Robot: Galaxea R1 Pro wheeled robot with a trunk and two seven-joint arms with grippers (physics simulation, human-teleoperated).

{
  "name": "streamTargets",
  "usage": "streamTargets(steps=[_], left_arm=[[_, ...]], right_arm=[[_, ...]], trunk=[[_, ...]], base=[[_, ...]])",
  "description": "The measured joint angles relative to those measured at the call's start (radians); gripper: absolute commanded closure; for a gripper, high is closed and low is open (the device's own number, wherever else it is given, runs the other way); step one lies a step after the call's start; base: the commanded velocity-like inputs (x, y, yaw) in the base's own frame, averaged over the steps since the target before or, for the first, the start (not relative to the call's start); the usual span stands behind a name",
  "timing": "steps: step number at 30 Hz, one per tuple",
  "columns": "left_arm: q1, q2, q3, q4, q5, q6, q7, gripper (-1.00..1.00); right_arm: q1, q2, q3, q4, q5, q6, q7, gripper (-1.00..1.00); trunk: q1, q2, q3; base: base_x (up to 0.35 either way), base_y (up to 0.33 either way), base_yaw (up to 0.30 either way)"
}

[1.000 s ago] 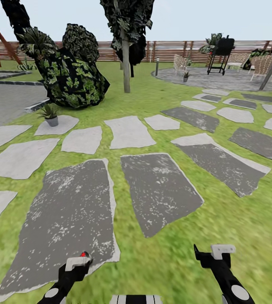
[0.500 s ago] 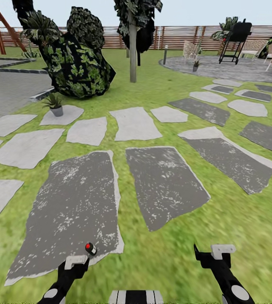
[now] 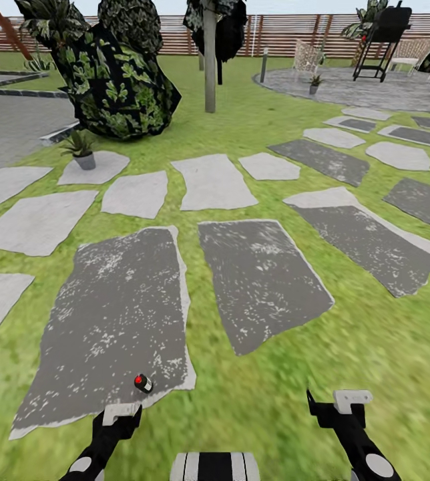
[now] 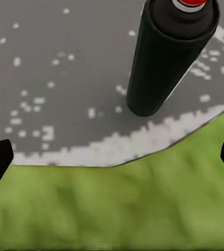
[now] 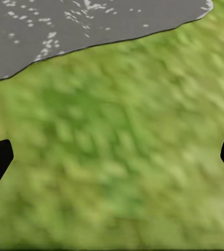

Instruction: Pick up the pesticide atomizer in the garden and spray insectifuge to fully cover both potted plants in the garden.

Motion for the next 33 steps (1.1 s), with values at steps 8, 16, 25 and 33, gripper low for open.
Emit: streamTargets(steps=[8, 16, 25, 33], left_arm=[[0.0, 0.0, 0.0, 0.0, 0.0, -0.001, 0.001, -1.0], [0.0, -0.002, -0.001, 0.0, -0.001, -0.006, 0.001, -1.0], [0.0, -0.002, 0.0, 0.0, 0.0, -0.009, 0.001, -1.0], [0.0, -0.002, 0.0, 0.0, 0.0, -0.009, 0.001, -1.0]], right_arm=[[0.0, 0.0, -0.001, 0.0, 0.0, 0.0, 0.0, -1.0], [0.0, 0.0, -0.001, -0.002, -0.001, 0.0, 0.0, -1.0], [0.0, 0.0, 0.0, -0.003, -0.001, 0.0, 0.0, -1.0], [0.0, 0.0, 0.0, -0.003, -0.001, 0.0, 0.0, -1.0]], trunk=[[0.0, 0.0, 0.0], [0.0, 0.0, 0.0], [0.0, 0.0, 0.0], [0.0, 0.0, 0.0]], base=[[0.0, 0.0, 0.0], [0.153, -0.08, 0.0], [0.035, -0.019, 0.0], [0.118, -0.138, 0.011]])
